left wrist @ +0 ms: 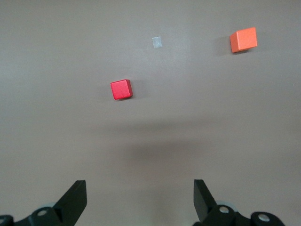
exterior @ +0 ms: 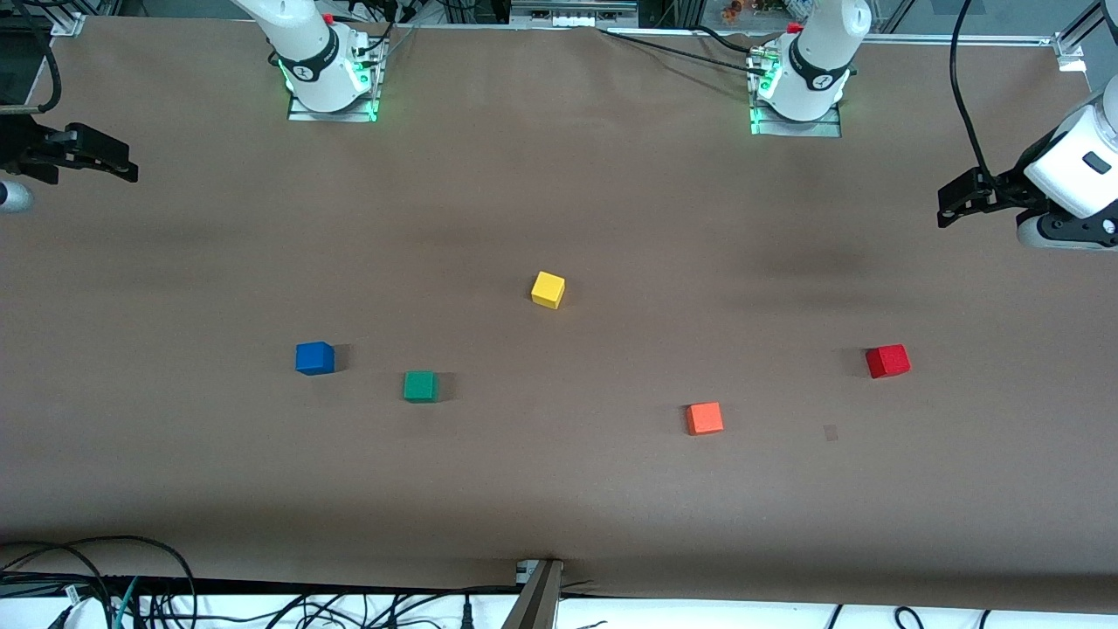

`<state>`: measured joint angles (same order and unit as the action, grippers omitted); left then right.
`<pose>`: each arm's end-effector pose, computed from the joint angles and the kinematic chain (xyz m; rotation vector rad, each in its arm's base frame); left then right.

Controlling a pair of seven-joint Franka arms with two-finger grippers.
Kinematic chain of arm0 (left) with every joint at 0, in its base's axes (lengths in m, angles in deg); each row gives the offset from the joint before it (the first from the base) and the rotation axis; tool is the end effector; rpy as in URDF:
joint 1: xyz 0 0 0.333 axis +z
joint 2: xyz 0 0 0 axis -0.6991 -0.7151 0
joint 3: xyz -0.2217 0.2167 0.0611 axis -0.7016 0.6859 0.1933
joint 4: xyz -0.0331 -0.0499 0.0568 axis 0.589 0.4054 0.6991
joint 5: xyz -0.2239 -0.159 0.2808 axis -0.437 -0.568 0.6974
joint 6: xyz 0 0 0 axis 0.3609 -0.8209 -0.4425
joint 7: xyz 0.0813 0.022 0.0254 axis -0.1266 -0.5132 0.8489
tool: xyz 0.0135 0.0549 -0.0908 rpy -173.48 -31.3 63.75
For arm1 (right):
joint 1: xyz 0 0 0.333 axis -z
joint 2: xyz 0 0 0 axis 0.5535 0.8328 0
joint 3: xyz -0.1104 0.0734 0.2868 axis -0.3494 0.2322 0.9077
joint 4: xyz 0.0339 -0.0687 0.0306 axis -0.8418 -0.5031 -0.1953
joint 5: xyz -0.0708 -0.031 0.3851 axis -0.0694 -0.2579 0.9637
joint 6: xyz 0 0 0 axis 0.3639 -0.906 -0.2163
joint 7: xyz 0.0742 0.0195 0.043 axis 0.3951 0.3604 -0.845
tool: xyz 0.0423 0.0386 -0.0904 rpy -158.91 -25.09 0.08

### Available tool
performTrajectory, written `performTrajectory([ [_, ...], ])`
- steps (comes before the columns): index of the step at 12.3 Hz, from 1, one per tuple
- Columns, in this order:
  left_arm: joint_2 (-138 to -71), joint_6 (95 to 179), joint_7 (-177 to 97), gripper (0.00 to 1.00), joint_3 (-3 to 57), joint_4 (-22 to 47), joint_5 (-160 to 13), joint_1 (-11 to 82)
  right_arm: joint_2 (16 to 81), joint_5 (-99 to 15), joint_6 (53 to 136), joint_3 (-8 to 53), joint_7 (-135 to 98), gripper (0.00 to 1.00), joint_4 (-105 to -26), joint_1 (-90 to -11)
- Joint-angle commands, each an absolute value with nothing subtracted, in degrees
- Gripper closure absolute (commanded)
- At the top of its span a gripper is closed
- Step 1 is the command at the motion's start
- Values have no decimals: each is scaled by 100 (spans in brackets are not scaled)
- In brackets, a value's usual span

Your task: Pass red block to right arm, stack on blue

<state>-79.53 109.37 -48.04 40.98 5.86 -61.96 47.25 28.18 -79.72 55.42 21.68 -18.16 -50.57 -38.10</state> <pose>0.5542 -0.0101 0.5932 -3.0937 0.0920 0.1174 0.5463 -0.0148 0.6255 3.1173 0.0750 -0.2913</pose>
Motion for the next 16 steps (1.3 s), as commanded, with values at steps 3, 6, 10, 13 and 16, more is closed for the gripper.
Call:
performTrajectory([
  [3,-8035,10786,-4873,0,4105,394,-6272,4743,2797,-7991,5546,2203,-1870,0,-5037,-3739],
  [6,-8035,10777,-4873,0,4105,402,-6289,4734,2797,-7991,5564,2203,-1870,0,-5037,-3739],
  [10,-8044,10786,-4838,0,4105,402,-6280,4734,2797,-7982,5608,2195,-1861,0,-5037,-3739],
  [13,-8157,10786,-4855,0,4123,402,-6272,4804,2797,-7982,5608,2195,-1861,0,-5037,-3739],
  [16,-8402,10786,-4873,0,4210,429,-6192,4866,2797,-7991,5678,2195,-1861,0,-5046,-3739],
])
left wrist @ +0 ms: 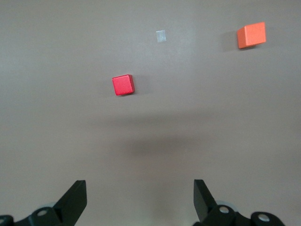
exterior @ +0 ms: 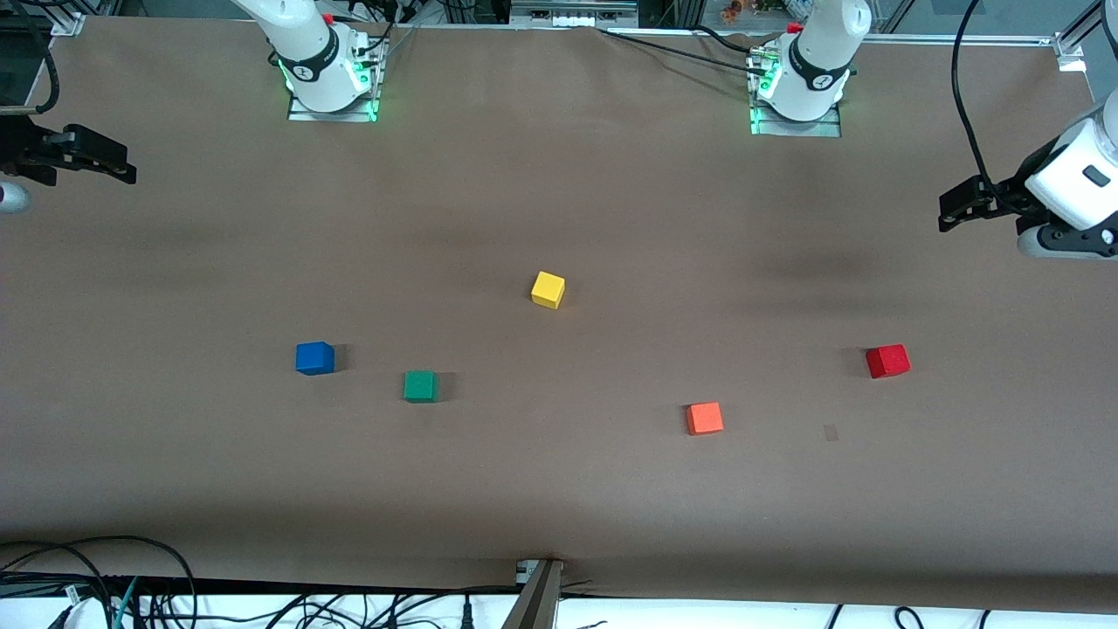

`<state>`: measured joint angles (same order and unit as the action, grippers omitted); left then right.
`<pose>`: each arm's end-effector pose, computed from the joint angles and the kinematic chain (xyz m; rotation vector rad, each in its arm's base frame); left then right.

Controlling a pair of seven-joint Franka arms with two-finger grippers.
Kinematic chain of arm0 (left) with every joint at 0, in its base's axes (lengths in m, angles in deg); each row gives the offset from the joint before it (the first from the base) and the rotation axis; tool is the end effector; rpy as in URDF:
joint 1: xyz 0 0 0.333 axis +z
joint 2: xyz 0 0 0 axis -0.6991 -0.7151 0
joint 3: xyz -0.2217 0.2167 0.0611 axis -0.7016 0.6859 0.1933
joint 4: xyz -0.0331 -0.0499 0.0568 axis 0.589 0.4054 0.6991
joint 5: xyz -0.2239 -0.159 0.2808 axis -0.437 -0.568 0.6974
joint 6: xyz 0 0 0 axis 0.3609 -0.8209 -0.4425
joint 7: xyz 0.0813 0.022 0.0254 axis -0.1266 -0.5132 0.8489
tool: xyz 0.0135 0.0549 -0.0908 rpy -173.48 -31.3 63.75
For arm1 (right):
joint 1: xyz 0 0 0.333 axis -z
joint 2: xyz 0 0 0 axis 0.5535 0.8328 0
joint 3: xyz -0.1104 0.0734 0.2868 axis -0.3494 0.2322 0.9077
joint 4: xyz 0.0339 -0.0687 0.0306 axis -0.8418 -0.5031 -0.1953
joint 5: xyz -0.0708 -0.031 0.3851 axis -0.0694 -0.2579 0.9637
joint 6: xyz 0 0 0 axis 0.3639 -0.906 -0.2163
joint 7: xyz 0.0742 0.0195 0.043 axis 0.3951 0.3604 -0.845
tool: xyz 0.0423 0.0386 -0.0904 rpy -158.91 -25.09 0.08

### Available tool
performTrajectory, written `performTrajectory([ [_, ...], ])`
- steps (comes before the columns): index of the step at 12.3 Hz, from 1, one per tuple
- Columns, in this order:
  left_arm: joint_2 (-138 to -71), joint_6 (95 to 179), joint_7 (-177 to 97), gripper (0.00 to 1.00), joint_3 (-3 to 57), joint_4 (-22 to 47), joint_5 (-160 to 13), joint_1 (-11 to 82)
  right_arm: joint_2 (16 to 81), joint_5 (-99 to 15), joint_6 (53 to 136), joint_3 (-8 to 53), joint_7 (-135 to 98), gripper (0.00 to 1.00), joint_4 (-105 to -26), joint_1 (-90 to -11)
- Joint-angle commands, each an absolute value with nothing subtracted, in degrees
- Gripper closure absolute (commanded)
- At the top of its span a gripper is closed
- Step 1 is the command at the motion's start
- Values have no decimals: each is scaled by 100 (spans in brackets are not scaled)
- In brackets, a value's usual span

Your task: Pass red block to right arm, stack on blue

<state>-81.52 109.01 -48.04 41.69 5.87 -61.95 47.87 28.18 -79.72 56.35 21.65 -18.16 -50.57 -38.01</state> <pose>0.5622 0.0033 0.5733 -3.0948 0.0572 0.1819 0.5482 -0.0160 0.6266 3.1189 0.0720 -0.2659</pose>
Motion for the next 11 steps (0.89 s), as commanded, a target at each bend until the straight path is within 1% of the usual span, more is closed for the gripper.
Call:
performTrajectory([
  [1,-8552,10794,-4890,0,4202,472,-6201,5014,2806,-7991,5678,2195,-1861,0,-5046,-3739],
  [3,-9069,10864,-4934,0,4202,473,-6228,5112,2841,-7991,5678,2186,-1870,0,-5037,-3739],
  [4,-9324,11082,-4934,0,4202,447,-6175,5121,2841,-7991,5678,2186,-1870,0,-5037,-3739],
  [7,-10185,12162,-5248,0,4211,508,-6131,5419,2841,-7991,5687,2186,-1861,0,-5037,-3730],
  [11,-11083,13577,-5286,0,4237,560,-6044,5551,2981,-8000,5678,2195,-1878,0,-4941,-3739],
])
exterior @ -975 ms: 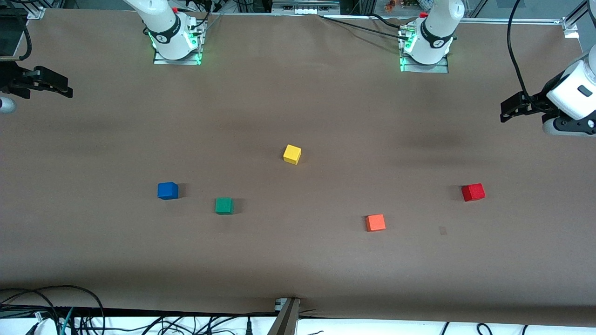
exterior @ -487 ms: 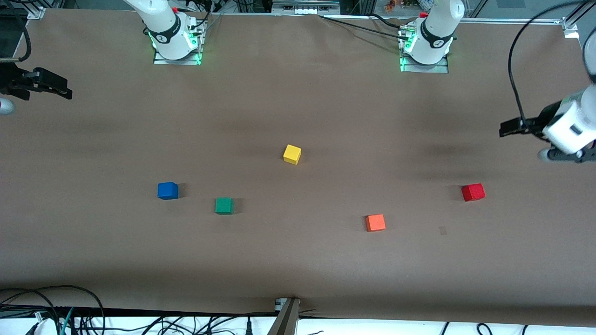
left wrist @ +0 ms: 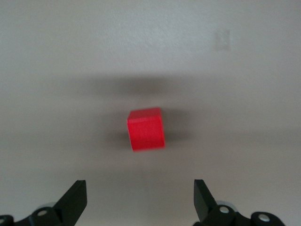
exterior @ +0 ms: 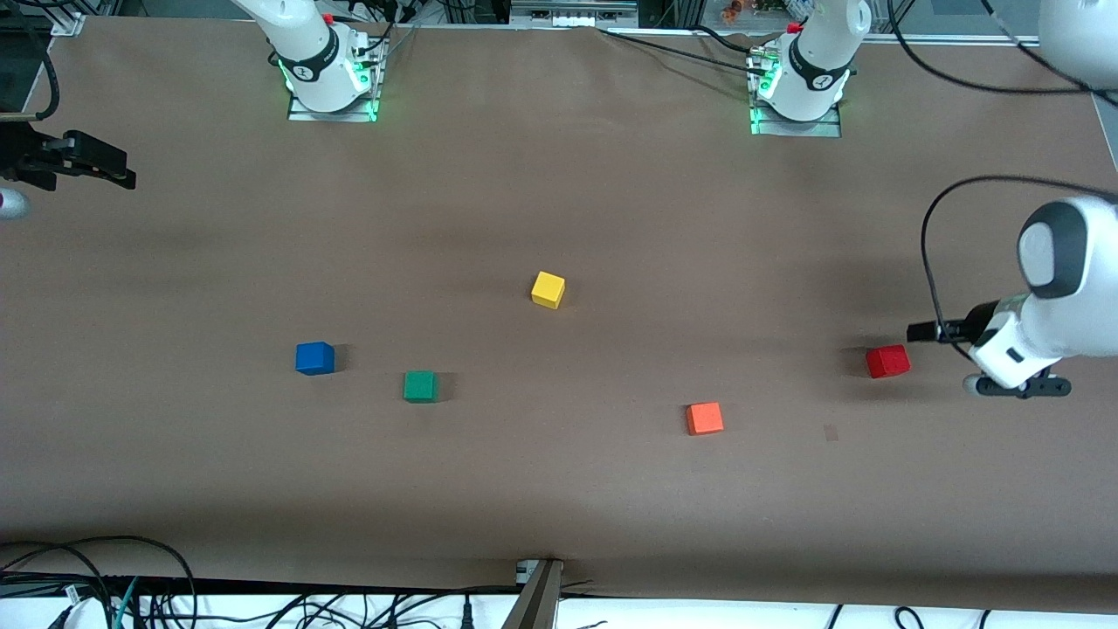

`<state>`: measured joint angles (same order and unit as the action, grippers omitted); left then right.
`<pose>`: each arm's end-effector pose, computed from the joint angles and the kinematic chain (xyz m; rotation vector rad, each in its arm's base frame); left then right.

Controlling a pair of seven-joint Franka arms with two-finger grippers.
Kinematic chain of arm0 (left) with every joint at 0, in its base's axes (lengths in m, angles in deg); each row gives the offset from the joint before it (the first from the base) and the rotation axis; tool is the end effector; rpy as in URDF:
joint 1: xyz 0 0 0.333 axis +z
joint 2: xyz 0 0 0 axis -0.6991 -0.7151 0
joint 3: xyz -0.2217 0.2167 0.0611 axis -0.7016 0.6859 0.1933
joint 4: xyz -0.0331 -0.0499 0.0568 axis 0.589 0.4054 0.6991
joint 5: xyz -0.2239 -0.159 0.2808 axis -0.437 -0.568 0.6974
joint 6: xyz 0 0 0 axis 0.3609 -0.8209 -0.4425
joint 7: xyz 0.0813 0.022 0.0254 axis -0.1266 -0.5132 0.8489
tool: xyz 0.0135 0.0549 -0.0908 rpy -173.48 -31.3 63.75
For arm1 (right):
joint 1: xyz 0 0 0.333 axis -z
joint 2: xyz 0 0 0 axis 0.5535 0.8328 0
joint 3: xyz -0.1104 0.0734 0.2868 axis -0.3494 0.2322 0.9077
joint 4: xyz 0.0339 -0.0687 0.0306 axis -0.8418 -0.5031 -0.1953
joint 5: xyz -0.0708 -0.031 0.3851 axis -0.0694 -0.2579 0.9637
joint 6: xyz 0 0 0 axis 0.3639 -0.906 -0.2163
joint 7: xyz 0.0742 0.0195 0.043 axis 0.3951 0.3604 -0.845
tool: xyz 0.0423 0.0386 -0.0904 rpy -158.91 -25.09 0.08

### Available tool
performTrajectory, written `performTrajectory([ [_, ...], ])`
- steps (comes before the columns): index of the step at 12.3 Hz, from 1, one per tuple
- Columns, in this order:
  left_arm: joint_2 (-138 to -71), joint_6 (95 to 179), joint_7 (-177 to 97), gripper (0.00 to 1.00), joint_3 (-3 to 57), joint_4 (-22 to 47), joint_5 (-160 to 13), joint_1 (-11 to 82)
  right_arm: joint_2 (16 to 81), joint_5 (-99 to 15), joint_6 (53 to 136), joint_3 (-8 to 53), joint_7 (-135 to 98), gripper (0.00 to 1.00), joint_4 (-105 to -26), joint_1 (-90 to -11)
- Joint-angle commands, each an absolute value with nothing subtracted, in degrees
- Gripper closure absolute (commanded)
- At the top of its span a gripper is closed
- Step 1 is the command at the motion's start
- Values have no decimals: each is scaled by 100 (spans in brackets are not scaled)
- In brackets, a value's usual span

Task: Pass red block to right arm, stack on blue
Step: 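Reach the left gripper down to the red cube and close on it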

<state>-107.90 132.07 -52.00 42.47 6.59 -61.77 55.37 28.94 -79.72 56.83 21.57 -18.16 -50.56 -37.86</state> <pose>0.6524 0.0992 0.3102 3.1227 0.0344 -0.2934 0.5530 -0.0179 0.6199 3.1175 0.0658 -0.2732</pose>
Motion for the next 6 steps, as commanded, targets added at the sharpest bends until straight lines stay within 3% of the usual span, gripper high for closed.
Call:
performTrajectory([
  [1,-11224,13981,-5268,0,4237,630,-5965,5569,2981,-7991,5678,2195,-1870,0,-4931,-3739],
  [6,-11410,15828,-5224,0,4237,1710,-5779,5560,3095,-7991,5696,2195,-1861,0,-4931,-3748],
])
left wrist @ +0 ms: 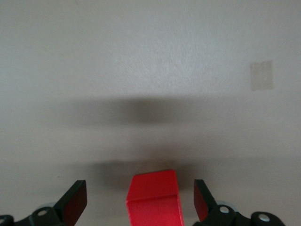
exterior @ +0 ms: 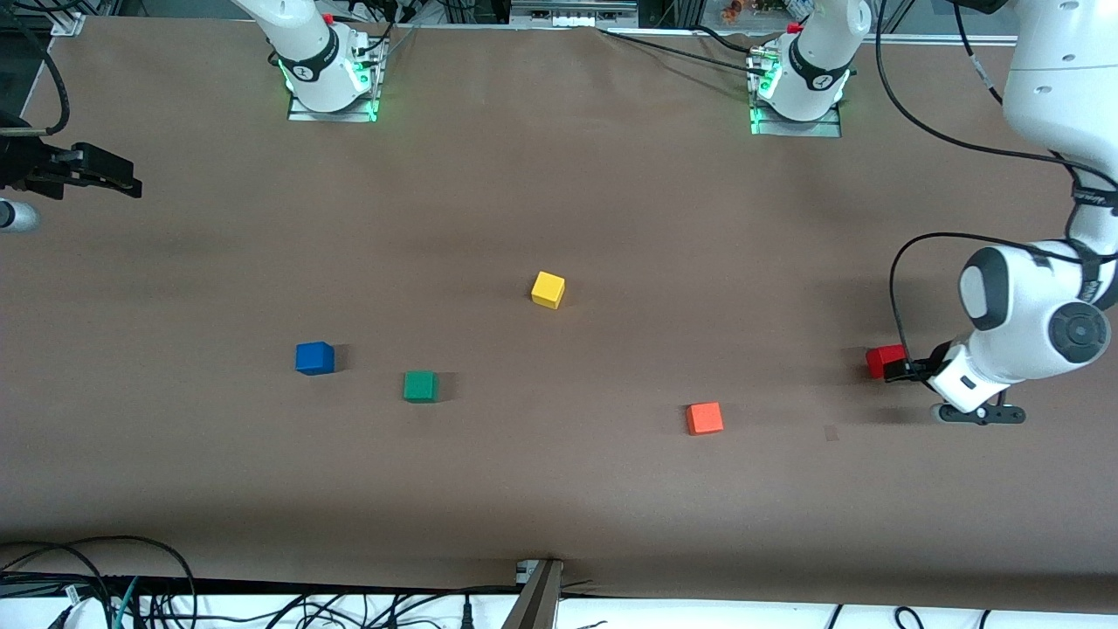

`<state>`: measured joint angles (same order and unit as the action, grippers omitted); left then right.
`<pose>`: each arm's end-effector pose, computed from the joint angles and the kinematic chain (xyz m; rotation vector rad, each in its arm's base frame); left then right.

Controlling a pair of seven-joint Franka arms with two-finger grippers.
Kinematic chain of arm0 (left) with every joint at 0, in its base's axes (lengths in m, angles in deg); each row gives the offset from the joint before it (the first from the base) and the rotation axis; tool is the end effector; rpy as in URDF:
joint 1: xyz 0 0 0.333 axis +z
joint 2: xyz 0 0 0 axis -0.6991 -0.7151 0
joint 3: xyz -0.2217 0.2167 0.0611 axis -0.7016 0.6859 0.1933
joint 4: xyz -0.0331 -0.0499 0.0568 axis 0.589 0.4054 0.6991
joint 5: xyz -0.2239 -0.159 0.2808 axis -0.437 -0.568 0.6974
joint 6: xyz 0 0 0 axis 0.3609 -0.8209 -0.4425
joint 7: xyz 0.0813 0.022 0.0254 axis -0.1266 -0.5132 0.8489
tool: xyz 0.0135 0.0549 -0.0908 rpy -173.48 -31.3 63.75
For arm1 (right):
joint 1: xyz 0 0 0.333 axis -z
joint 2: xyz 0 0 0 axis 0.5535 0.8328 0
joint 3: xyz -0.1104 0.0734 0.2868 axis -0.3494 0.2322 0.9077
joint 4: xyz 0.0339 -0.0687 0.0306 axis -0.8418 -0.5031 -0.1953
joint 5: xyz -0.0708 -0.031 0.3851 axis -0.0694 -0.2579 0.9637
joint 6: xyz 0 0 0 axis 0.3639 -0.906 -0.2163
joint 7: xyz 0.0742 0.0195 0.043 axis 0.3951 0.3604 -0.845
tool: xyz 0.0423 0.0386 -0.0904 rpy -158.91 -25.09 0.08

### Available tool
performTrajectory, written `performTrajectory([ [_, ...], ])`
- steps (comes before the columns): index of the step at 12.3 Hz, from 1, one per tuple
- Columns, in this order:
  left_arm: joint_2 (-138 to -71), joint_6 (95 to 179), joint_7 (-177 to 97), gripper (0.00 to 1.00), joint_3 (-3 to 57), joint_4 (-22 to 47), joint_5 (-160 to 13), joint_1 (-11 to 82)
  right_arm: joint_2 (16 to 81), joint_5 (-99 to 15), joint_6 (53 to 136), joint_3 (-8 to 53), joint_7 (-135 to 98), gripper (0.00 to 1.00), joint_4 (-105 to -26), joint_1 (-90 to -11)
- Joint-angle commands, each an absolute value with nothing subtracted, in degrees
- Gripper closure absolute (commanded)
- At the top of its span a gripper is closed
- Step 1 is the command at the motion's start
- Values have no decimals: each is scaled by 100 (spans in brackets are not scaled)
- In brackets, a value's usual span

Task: Pass red block to right arm, stack on blue
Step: 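Reach the left gripper down to the red cube and close on it, then lift the red cube with the left gripper while the right gripper approaches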

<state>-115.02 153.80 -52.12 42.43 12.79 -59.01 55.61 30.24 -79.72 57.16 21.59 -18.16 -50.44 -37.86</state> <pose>0.6555 0.0995 0.2106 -3.1084 0.0264 0.0675 0.5601 -0.0173 0.6087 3.1137 0.0664 -0.2962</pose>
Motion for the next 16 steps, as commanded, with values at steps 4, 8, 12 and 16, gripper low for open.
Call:
performTrajectory([
  [4,-11480,15892,-5189,0,4237,1984,-5779,5569,3262,-7991,5967,2203,-1852,0,-4940,-3765],
  [8,-11401,15804,-5468,100,4193,1914,-5771,5534,3517,-7982,5986,2212,-1861,0,-4975,-3800],
  [12,-11199,15734,-7416,100,4114,1634,-5858,5587,3614,-7756,6056,2326,-1773,0,-4940,-3931],
  [16,-11058,15567,-8384,100,3387,1536,-6786,5858,4000,-6413,6056,2379,-1825,0,-4931,-3976],
])
